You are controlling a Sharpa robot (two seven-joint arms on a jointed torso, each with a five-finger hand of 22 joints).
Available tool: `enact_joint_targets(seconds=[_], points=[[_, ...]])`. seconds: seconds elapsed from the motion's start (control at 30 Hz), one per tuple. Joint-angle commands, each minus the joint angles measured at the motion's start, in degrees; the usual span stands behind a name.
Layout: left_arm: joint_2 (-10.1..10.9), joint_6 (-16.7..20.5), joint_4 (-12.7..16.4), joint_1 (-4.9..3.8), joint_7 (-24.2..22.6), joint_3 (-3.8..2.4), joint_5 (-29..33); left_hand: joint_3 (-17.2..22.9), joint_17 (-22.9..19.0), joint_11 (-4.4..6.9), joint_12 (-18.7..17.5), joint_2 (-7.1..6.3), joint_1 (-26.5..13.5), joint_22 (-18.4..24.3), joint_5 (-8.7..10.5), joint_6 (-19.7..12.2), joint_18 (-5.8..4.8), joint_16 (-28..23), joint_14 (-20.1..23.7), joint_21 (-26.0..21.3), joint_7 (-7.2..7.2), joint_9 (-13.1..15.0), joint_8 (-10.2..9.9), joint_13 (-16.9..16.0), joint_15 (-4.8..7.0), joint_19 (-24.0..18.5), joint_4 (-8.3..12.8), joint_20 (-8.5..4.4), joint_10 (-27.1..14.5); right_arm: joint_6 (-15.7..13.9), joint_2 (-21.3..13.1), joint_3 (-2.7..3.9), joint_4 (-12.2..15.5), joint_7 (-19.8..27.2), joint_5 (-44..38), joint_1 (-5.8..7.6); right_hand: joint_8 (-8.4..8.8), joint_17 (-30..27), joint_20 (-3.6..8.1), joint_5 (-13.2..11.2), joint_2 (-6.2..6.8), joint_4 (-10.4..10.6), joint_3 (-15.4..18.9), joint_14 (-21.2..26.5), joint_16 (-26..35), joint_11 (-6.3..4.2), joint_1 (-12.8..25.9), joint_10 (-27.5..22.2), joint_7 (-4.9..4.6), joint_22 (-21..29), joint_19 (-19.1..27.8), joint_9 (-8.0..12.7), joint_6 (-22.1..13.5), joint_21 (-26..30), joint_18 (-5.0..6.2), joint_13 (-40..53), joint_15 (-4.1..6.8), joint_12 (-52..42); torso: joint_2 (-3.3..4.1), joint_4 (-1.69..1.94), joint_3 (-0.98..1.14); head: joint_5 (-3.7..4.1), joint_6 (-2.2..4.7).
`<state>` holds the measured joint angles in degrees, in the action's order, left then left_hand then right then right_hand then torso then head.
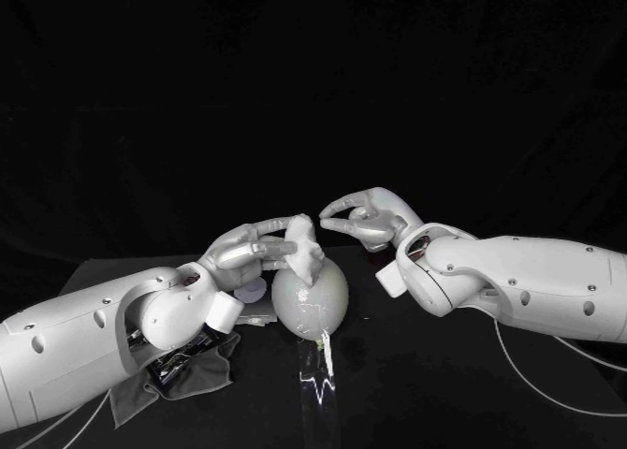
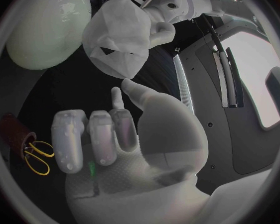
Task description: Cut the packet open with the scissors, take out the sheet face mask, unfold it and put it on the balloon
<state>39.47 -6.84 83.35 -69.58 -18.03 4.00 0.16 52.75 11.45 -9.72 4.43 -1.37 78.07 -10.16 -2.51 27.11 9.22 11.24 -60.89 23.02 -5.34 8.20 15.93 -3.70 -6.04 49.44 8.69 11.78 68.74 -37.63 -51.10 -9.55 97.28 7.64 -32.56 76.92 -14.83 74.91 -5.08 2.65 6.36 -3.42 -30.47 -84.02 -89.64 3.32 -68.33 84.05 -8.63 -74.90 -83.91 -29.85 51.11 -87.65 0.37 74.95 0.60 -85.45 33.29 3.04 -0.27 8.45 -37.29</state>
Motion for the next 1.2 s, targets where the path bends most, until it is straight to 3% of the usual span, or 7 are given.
enact_joint_targets(seconds=[0.03, 0.33, 0.63, 1.2], points=[[0.13, -4.94, 0.33, -0.06, 0.3, -0.09, -2.54, 0.82, 0.11, 3.26, 0.42, 0.22, -0.34, -0.07, -0.23, 0.34, 0.95, -0.38, -0.16, 0.27, -0.07, 0.07, 0.39, -0.09, 0.35, -0.41, 0.6, 0.02, 4.8, 3.22, 0.53, 0.08, -0.51, 3.15, -5.89, 0.35, 1.17, 15.09, -0.72, 0.15, 0.18, -0.17, 0.54, -5.98, -0.36, 0.77, -0.89, 3.24, -0.33, -14.12, -4.38, 0.59, -0.78, 0.26, 0.34, 12.53, -0.69, 0.31, -0.03, 0.1, -0.07, 0.12, -0.08], [0.75, -7.41, 0.55, -0.06, 0.71, -0.09, -4.63, 1.18, 0.26, 3.27, 0.55, 0.4, -0.58, -0.08, -0.23, 1.03, 0.91, -0.42, -0.16, 0.32, -0.18, 0.25, 0.68, -0.13, 0.34, -0.52, 0.72, 0.09, 4.87, 5.32, 1.1, 0.15, -1.39, 3.0, -8.87, 0.91, 3.17, 15.09, -1.34, 0.13, 0.53, -1.04, 0.76, -5.98, -0.36, 1.24, -2.31, 3.05, -0.82, -14.02, -4.18, 1.83, -1.45, 0.55, 0.43, 12.4, -1.18, 0.51, -0.08, 0.07, -0.05, 0.05, -0.13], [1.09, -7.8, 0.54, -0.06, 0.8, -0.09, -5.34, 1.59, 0.38, 3.27, 0.66, 0.56, -0.75, -0.08, -0.24, 1.52, 0.91, -0.48, -0.1, 0.35, -0.27, 0.37, 0.88, -0.16, 0.32, -0.61, 0.83, 0.13, 4.87, 9.98, -0.7, 0.15, 0.83, 2.33, -8.84, 0.99, 3.48, 15.09, -1.53, 0.15, 0.74, -0.91, 1.29, -5.98, -0.36, 1.37, -2.14, 3.15, -0.94, -14.03, -4.19, 2.15, -0.82, 0.52, 0.42, 12.51, -1.31, 0.28, -0.09, 0.0, -0.11, -0.16, -0.14], [1.47, -8.04, 0.45, -0.06, 1.0, -0.08, -7.04, 3.19, 0.95, 3.23, 1.26, 0.85, -1.76, -0.04, -0.24, 3.46, 0.95, -0.64, 0.03, 0.44, -1.33, 0.81, 1.55, -0.28, 0.26, -0.86, 1.14, 0.31, 4.65, 12.59, -3.31, 0.15, 3.2, 2.13, -2.63, 1.0, 4.05, 15.09, -1.68, 0.38, -0.16, 0.98, 2.58, -5.98, -0.36, 1.16, -0.75, 3.66, -0.6, -14.23, -4.54, 3.06, 1.69, -0.01, 0.29, 12.94, -1.23, -0.64, -0.06, 0.03, -0.04, -0.32, -0.37]])
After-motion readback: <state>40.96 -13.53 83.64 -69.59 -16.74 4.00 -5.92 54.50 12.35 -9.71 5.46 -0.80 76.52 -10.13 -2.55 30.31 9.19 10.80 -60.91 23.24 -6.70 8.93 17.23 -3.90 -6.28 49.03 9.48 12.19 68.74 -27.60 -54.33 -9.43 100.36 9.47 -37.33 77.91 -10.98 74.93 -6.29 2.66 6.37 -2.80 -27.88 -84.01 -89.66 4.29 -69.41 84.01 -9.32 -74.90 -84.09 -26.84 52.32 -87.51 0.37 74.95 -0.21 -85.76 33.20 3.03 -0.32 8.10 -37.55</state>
